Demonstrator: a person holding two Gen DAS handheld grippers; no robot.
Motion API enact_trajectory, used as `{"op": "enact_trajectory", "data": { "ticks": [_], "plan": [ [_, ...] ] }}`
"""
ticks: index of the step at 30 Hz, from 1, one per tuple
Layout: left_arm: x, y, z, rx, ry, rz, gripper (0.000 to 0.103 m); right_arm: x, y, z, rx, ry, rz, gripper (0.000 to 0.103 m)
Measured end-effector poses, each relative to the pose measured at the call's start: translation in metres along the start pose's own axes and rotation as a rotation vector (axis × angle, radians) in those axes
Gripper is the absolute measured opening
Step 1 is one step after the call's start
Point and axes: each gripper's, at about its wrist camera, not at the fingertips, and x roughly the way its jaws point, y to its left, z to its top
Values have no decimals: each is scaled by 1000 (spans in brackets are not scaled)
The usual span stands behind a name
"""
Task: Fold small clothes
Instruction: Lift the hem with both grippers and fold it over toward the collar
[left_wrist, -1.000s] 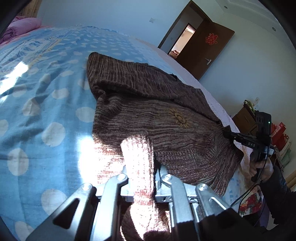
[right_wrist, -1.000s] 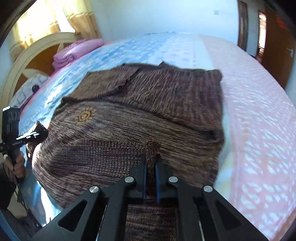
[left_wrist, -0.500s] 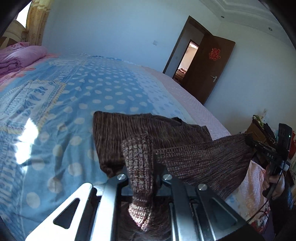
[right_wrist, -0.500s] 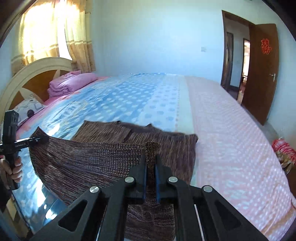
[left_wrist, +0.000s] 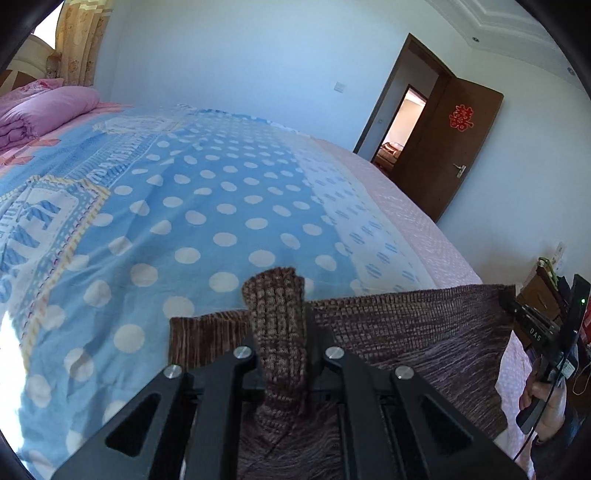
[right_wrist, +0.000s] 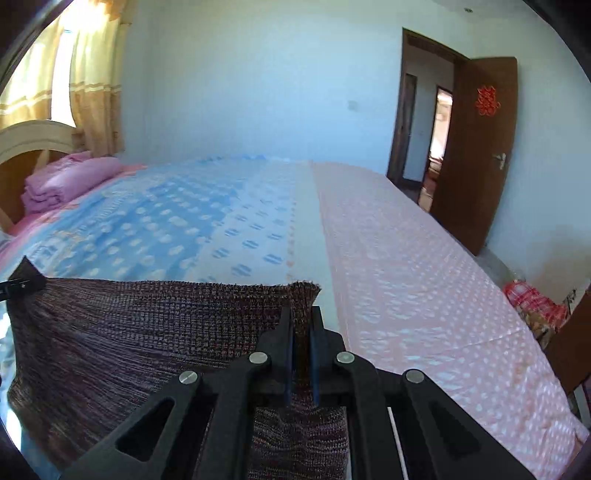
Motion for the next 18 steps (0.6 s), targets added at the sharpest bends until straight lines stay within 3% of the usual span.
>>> {"op": "enact_trajectory", "data": {
  "ticks": [4,6,7,10,13,16,18],
  "plan": [
    [49,17,-7,-57,62,91,12,50,2,-23,-26,86,-139,4],
    [65,29,-11,-124,127,111,18,66,-5,-31,-1,156,-154,4],
    [61,34,-9,-150,111,96,20,67,-9,-29,13,168,-153,4],
    [53,48,-7,-214,76,113,41,66,-11,-29,14,172,-159,4],
    [50,64,-5,-289,92,72,41,65,-10,-29,8,177,-204,4],
    [30,64,0,-264,83,120,41,71,-20,-29,43,197,-267,4],
    [19,55,1,-211,106,111,53,79,-31,-31,97,246,-284,7]
  ]
}}
